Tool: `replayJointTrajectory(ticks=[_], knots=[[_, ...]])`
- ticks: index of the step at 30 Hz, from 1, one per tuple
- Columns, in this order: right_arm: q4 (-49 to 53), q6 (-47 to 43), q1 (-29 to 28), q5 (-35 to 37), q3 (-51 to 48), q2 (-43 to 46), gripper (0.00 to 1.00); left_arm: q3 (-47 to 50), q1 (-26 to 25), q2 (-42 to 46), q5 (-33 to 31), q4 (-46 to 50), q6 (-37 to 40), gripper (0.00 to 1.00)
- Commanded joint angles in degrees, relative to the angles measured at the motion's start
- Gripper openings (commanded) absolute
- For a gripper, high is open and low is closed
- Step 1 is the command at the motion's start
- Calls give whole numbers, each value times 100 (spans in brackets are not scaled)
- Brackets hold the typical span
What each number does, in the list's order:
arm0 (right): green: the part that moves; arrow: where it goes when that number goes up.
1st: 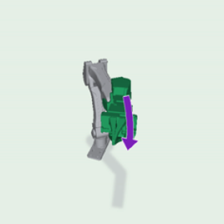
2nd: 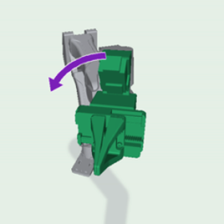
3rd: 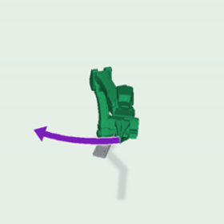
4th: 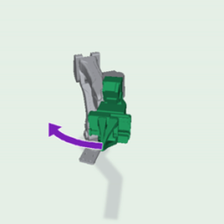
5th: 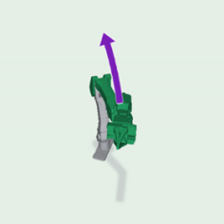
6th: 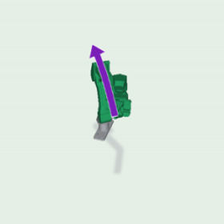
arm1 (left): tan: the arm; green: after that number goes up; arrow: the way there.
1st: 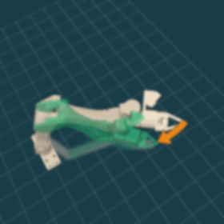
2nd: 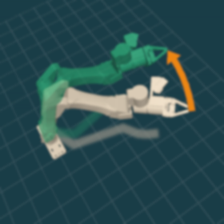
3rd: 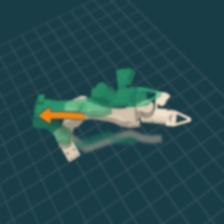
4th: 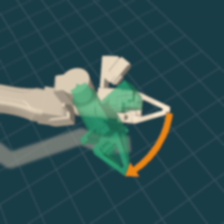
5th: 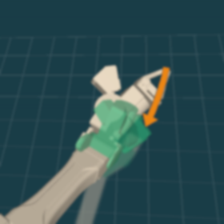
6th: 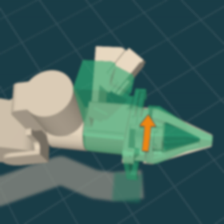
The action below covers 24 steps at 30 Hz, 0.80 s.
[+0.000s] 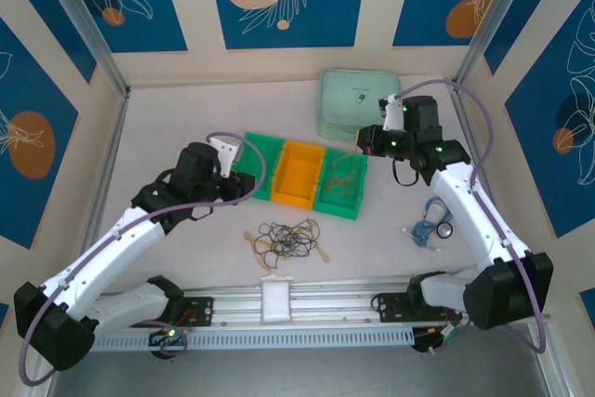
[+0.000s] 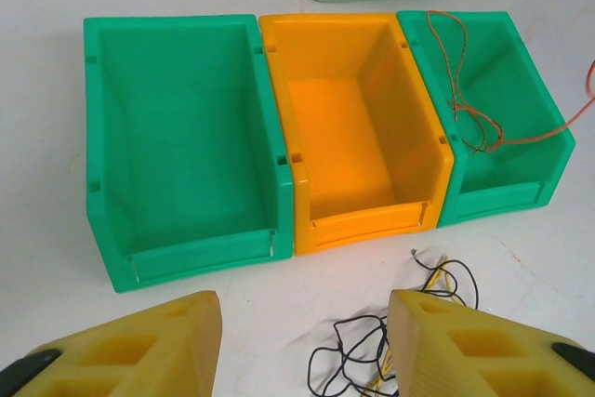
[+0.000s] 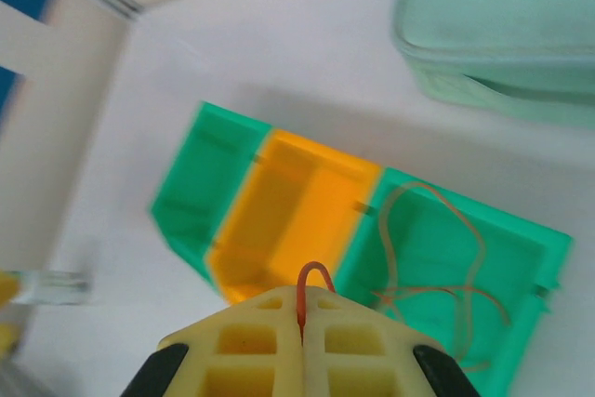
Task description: Untangle the cables
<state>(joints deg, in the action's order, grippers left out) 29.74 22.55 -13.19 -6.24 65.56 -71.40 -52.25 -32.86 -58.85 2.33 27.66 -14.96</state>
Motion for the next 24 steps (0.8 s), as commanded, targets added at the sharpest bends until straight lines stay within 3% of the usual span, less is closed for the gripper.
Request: replayJointTrajectory(ticks=[1,6,24], knots=[[613,-484,-251,1569,45,-171,0,49,85,-24,173,-112,-37,51],[597,-644,-469,1956,86,-660,0,68,97,-32,231,-129,-51,55],[-117,-451,-870,1458,670,-2446,0,252,100,11,208,110,12,47]])
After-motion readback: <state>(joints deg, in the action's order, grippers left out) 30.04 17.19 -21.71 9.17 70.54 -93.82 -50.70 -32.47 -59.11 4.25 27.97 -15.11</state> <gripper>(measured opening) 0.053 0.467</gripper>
